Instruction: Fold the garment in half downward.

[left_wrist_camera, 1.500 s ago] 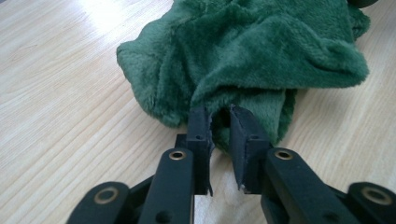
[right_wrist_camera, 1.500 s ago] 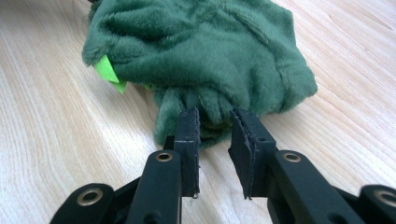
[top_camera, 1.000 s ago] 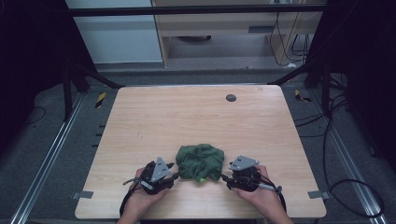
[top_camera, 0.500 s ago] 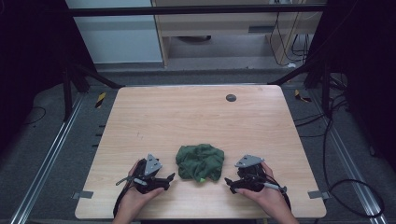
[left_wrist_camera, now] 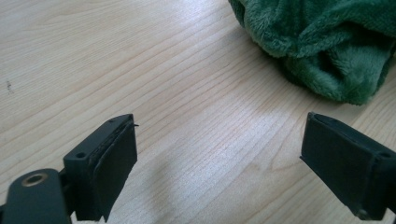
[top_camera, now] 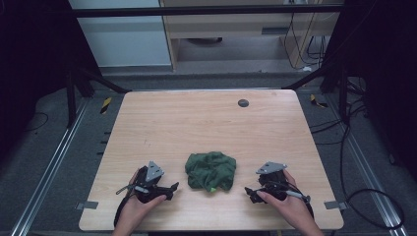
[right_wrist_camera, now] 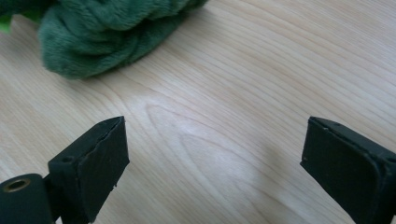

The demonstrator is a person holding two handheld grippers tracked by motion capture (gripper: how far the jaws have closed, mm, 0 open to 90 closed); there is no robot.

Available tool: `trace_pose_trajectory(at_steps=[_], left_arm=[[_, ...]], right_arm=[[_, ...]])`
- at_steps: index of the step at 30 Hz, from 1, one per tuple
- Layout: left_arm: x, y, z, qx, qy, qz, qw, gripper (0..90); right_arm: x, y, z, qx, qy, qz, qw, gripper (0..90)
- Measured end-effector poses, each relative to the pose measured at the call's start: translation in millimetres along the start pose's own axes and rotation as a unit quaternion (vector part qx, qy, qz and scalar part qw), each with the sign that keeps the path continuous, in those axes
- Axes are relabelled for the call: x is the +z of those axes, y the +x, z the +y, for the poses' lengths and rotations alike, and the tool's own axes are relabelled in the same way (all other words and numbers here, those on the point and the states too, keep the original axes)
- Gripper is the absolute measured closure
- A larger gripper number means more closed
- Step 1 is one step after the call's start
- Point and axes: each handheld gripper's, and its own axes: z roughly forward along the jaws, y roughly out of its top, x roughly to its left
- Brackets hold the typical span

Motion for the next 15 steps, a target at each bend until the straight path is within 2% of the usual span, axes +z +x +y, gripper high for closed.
trace_pose_trajectory(at_steps=[9,15], left_arm=[[-3.1,8.0,2.4,0.008,0.006,-0.005,0.9999,5.3],[-4.3,17.6,5.7,0.002,0.004,-0.002,1.0000,4.6]], right_arm=[[-6.9,-23.6,-5.3,0.015,0.001,-0.010,0.9998,7.5],[-11.0,-39.9,-1.7,0.026,0.000,-0.025,0.9994,7.6]])
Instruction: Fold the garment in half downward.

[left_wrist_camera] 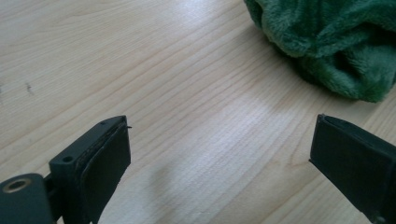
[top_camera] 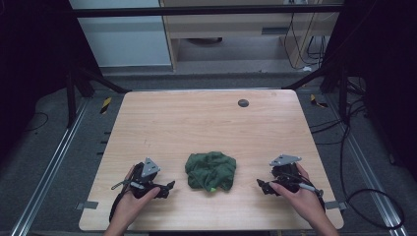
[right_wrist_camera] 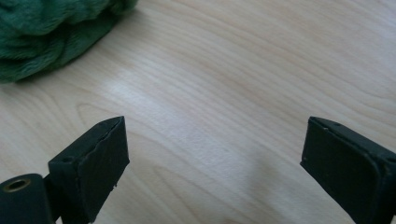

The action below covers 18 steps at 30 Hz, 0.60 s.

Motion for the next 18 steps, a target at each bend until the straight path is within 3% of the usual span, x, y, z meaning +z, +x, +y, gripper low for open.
trace_pose_trajectory(at_steps=[11,18], left_arm=[[-1.4,23.7,6.4,0.001,0.011,0.013,0.9999,4.6],[1.6,42.9,8.2,-0.009,0.022,0.020,0.9995,4.6]], right_arm=[[3.4,-18.5,18.8,0.005,-0.002,-0.022,0.9998,7.7],[11.6,-26.5,31.5,0.005,-0.006,-0.030,0.9995,7.7]])
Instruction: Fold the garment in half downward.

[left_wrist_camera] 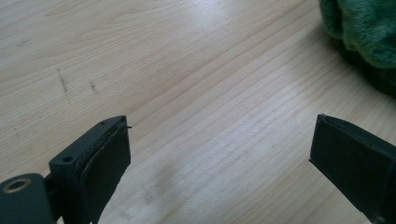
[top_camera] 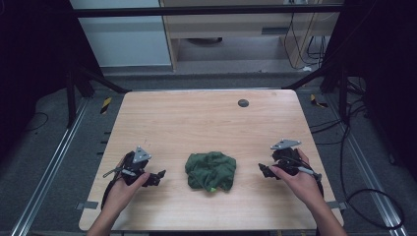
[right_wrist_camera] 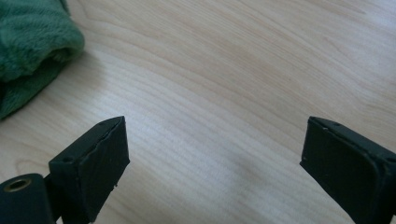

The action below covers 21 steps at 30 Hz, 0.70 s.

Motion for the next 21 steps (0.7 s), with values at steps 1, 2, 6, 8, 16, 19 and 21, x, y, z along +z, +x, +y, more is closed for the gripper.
trace_pose_trajectory(at_steps=[1,2,6,8,16,19,21], left_arm=[[1.1,2.5,0.4,0.000,0.001,0.000,1.0000,4.6],[1.8,4.0,0.7,-0.001,0.003,-0.001,1.0000,4.6],[7.1,11.2,2.3,0.001,0.012,0.003,0.9999,4.5],[10.5,13.4,2.9,0.003,0.016,0.003,0.9999,4.5],[26.0,22.9,7.0,0.004,0.032,0.004,0.9995,4.2],[30.4,26.0,8.5,0.001,0.034,0.008,0.9994,4.2],[32.0,27.7,9.1,0.001,0.035,0.009,0.9994,4.2]], right_arm=[[1.0,-0.7,1.1,0.001,0.001,-0.001,1.0000,7.7],[3.2,-1.7,3.0,0.001,0.001,-0.001,1.0000,7.7],[9.6,-7.1,9.0,0.007,0.002,-0.003,1.0000,7.7],[12.9,-10.2,11.5,0.007,0.003,-0.005,1.0000,7.7],[23.0,-26.0,20.8,0.032,0.000,0.002,0.9995,7.7],[26.5,-29.8,20.8,0.044,-0.002,0.004,0.9990,7.9],[29.2,-31.3,20.2,0.047,0.000,0.002,0.9989,8.1]])
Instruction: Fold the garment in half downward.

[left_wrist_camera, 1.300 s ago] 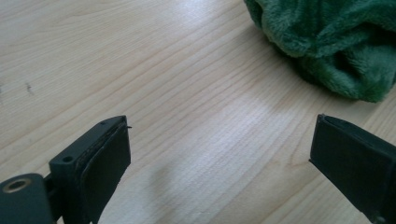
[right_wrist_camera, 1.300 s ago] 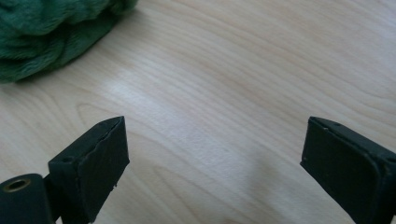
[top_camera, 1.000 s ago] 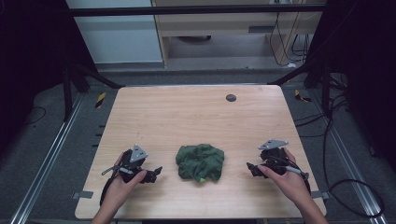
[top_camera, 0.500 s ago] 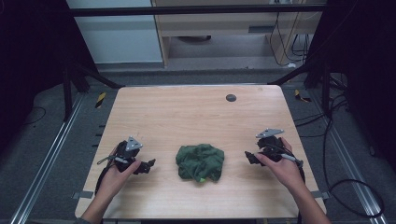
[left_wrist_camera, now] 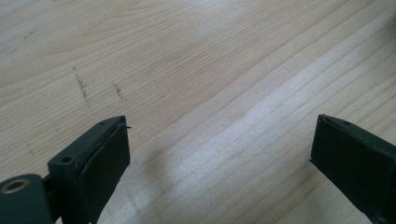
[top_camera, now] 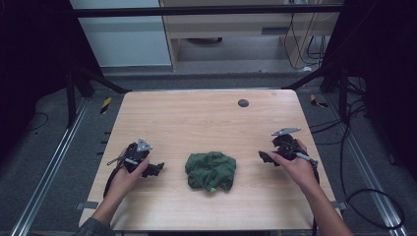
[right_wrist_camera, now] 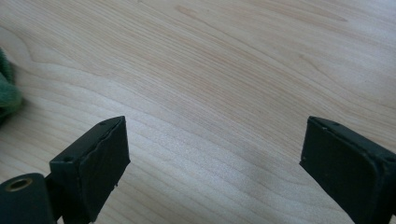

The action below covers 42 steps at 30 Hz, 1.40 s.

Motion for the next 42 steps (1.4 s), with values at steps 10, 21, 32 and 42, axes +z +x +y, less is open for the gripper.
trace_pose_trajectory(at_steps=[10,21,32,42], left_arm=[[11.8,6.5,0.8,-0.011,0.000,0.008,0.9999,4.3],[22.5,13.2,1.3,-0.033,-0.019,0.007,0.9993,3.7],[30.4,19.5,-0.1,-0.050,-0.038,-0.007,0.9980,0.0],[30.4,20.2,-0.6,-0.064,-0.037,0.001,0.9973,0.0]], right_arm=[[14.1,0.0,0.4,0.008,0.005,0.004,0.9999,8.7],[30.0,-6.8,1.0,0.039,-0.020,-0.006,0.9990,8.5],[41.9,-9.3,-2.1,0.057,-0.036,-0.024,0.9974,8.5],[51.5,-6.2,-3.8,0.075,-0.034,-0.066,0.9944,0.3]])
